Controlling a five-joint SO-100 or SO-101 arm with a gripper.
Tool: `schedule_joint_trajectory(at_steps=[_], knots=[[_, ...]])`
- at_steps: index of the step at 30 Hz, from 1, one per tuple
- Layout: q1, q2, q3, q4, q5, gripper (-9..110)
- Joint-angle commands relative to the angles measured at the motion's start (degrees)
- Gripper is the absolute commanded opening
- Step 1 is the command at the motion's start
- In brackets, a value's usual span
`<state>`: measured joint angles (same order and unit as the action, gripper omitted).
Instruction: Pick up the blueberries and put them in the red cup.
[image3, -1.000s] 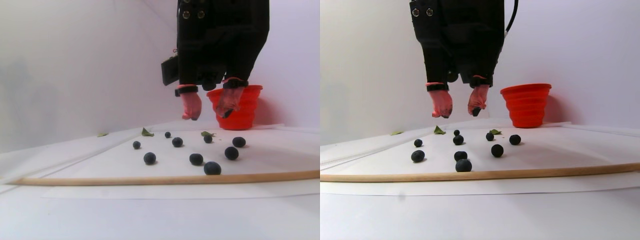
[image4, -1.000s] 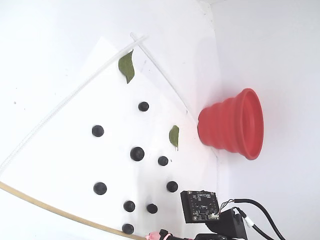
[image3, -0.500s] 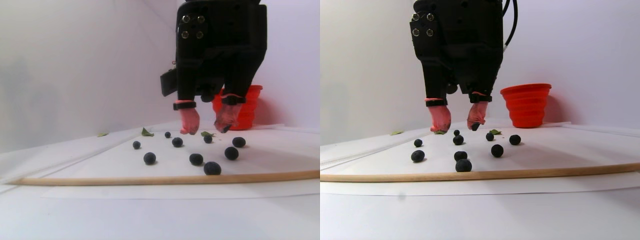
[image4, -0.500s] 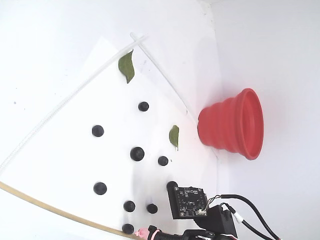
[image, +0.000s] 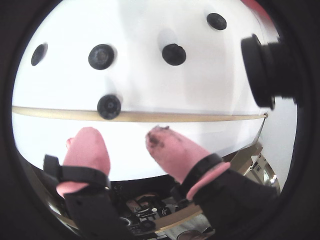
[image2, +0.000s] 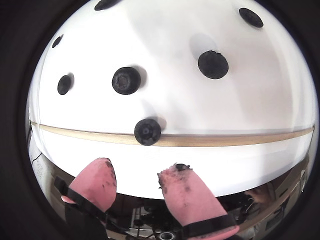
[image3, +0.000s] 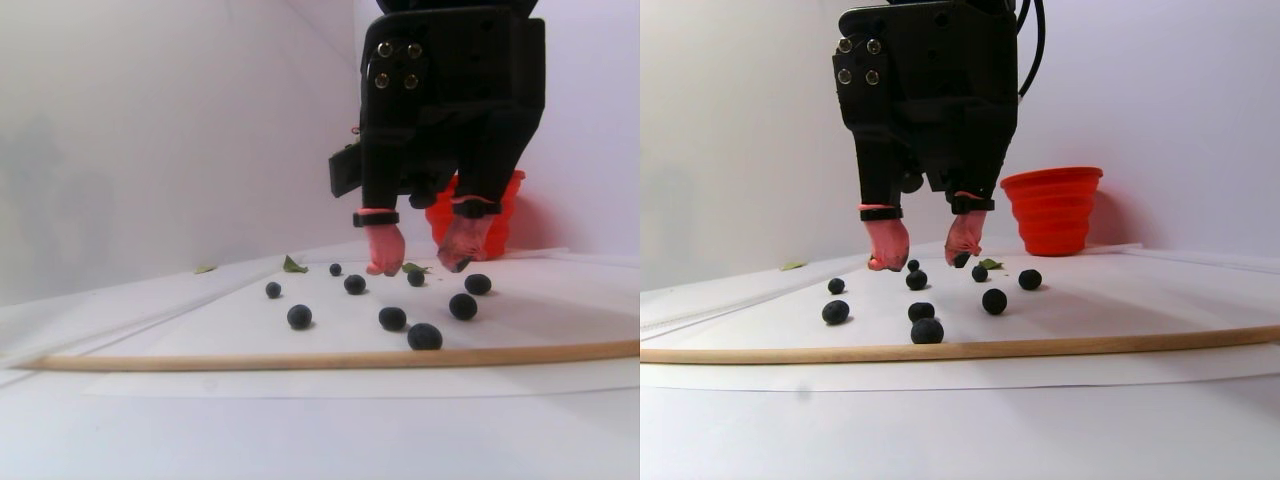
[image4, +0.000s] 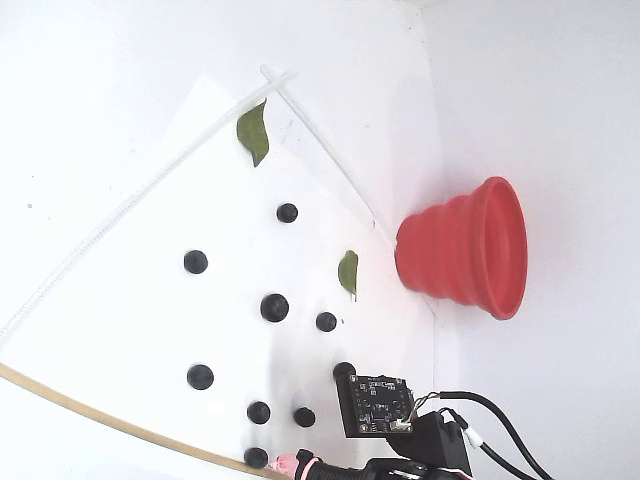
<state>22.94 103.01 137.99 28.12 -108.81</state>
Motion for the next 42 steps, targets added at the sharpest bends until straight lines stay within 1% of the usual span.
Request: schedule_joint_trajectory(at_steps=[1, 23, 42], knots=[[-0.44, 0.26, -2.46, -0.7, 0.26, 17], [-2.55, -5.01, -3.78, -4.92, 2.29, 18], [-0.7, -10.63, -4.83, -9.49, -0.88, 18]])
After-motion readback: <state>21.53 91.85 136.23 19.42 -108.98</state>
